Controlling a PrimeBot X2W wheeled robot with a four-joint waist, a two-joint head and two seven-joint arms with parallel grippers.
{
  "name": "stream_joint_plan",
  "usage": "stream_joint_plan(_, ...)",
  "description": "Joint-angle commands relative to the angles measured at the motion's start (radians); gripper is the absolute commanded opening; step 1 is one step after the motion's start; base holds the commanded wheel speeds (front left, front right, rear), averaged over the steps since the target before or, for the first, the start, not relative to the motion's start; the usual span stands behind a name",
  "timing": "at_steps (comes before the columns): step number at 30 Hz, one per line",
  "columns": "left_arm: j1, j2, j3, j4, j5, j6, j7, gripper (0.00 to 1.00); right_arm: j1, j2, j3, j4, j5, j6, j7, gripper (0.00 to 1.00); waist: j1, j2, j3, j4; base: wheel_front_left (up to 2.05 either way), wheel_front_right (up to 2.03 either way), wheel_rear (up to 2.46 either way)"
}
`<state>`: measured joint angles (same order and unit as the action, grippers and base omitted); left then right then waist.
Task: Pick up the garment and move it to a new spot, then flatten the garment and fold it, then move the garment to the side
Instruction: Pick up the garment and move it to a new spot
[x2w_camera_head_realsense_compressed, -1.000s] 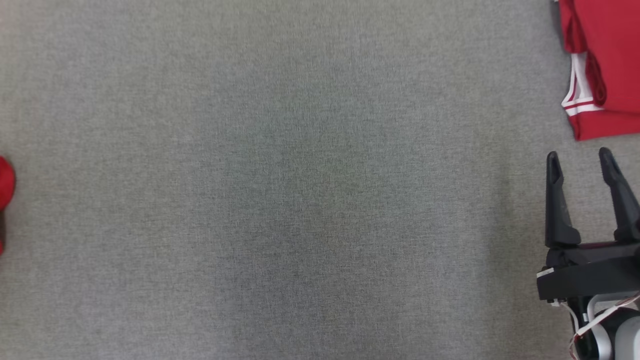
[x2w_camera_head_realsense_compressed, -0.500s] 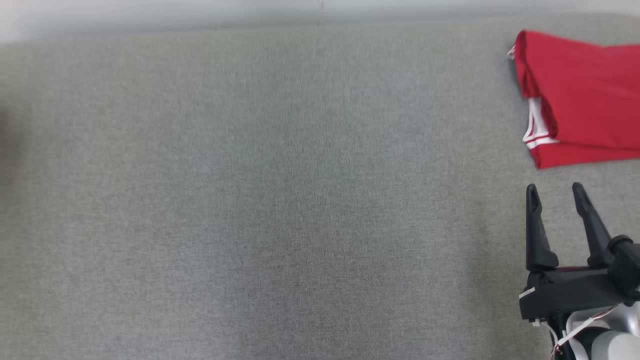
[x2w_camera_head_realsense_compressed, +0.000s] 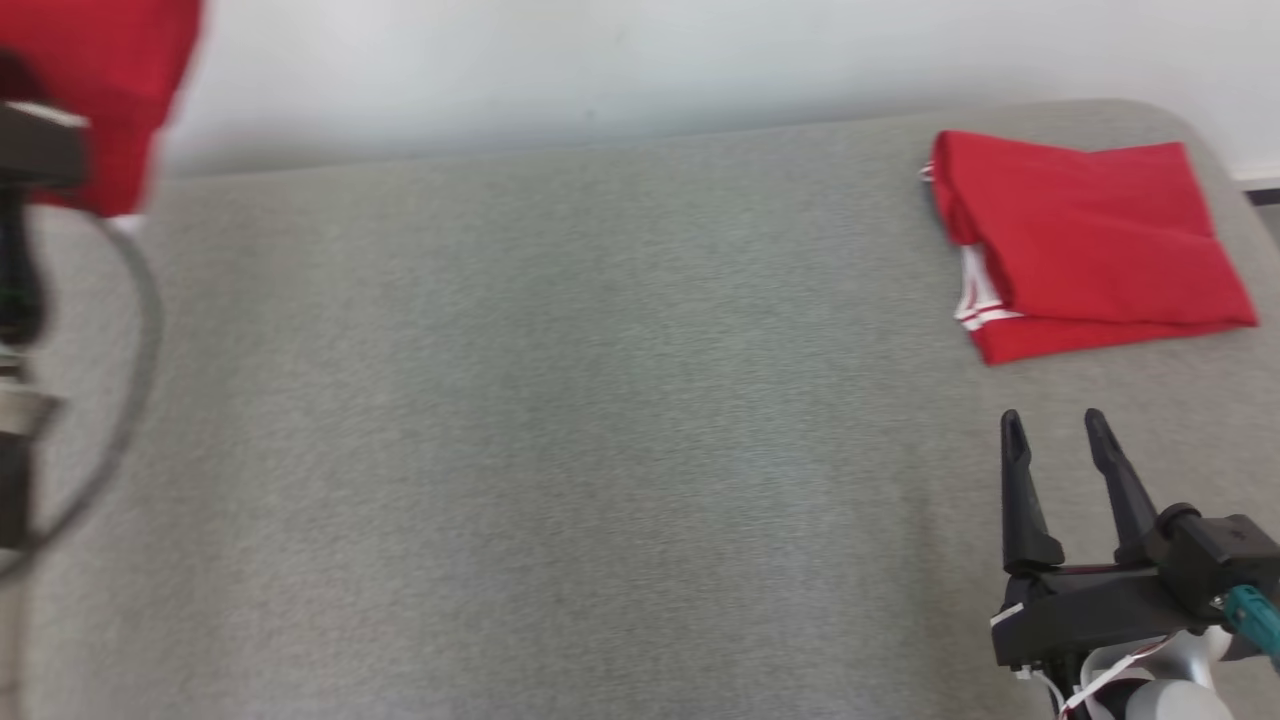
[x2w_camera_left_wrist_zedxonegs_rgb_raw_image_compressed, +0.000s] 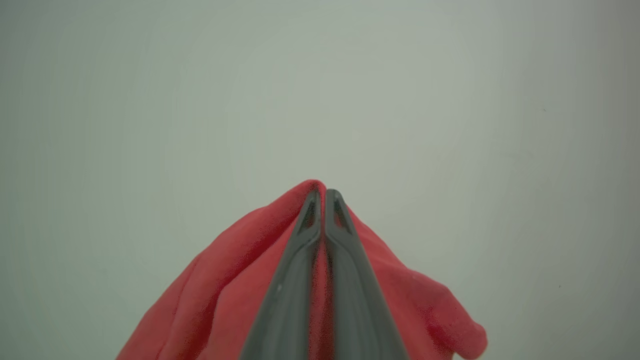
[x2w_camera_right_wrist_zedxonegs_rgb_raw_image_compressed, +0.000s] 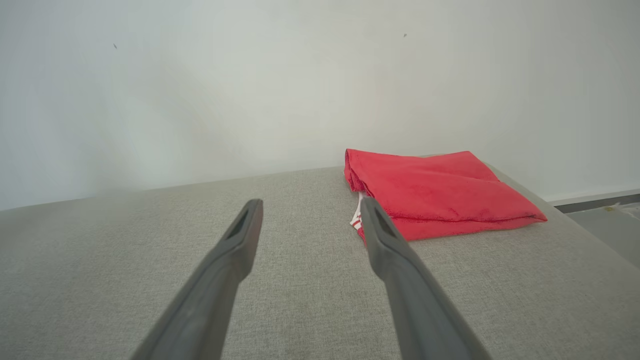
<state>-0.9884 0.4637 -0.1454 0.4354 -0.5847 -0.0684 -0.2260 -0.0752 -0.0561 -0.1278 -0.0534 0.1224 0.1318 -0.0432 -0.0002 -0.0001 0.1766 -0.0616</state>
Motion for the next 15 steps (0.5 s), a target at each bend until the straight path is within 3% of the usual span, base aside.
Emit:
stream_joint_plan(1, 0.026, -0.023, -0.01, -0.048, 0.005, 0.015, 0.012, 0.0, 0.008, 0.005, 0.005, 0.009, 0.008, -0.003, -0.011, 1.0, 0.0002, 0.0001, -0.031, -0.049, 0.0, 0.0, 0.0)
stream_joint_plan(7, 0.09, -0.115, -0.099, -0.271, 0.018, 0.077, 0.102, 0.0, 0.009, 0.007, 0.016, 0.047, 0.031, -0.003, -0.04, 1.0, 0.0002, 0.0001, -0.042, -0.124, 0.0, 0.0, 0.0)
stream_joint_plan(15, 0.198, -0.192, -0.22, -0.421, 0.042, 0.122, 0.169, 0.0, 0.002, 0.007, 0.028, 0.092, 0.057, -0.003, -0.073, 1.0, 0.0002, 0.0001, -0.023, -0.208, 0.0, 0.0, 0.0)
